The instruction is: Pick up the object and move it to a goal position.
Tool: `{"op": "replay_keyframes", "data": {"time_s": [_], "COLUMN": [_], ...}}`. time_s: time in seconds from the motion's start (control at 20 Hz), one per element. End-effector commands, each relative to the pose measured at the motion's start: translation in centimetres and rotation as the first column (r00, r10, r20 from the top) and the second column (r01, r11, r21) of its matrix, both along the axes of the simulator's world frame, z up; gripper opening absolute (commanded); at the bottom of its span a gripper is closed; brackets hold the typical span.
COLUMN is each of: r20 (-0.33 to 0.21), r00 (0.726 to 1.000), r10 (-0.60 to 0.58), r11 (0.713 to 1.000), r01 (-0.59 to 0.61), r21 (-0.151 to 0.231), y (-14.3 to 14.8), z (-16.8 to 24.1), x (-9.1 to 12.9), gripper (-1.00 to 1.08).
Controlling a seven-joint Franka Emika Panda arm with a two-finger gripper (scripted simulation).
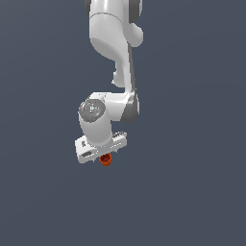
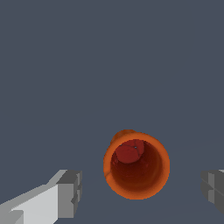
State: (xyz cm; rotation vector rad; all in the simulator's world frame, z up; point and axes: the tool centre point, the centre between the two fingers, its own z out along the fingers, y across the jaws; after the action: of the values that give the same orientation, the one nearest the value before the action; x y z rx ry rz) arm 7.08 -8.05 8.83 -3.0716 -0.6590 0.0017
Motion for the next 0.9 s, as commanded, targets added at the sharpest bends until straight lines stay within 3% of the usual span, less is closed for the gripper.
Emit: {"op": "replay_keyframes", "data": {"time_s": [0.0,0.55,0.85], "r20": [0.000,0.001,0.001], "r00": [1.000,1.000,1.000], "r10": [0.001,0.004,0.004], "r11": [1.000,1.000,1.000], "r01": [-0.001,-0.004,-0.004], "r21": [0.000,0.000,0.000], "y": [0.0,0.0,0.0], "z": [0.0,-4.5,-5.0], "x": [0.0,-0.1,0.1], "gripper": [1.00,1.00,1.00]}}
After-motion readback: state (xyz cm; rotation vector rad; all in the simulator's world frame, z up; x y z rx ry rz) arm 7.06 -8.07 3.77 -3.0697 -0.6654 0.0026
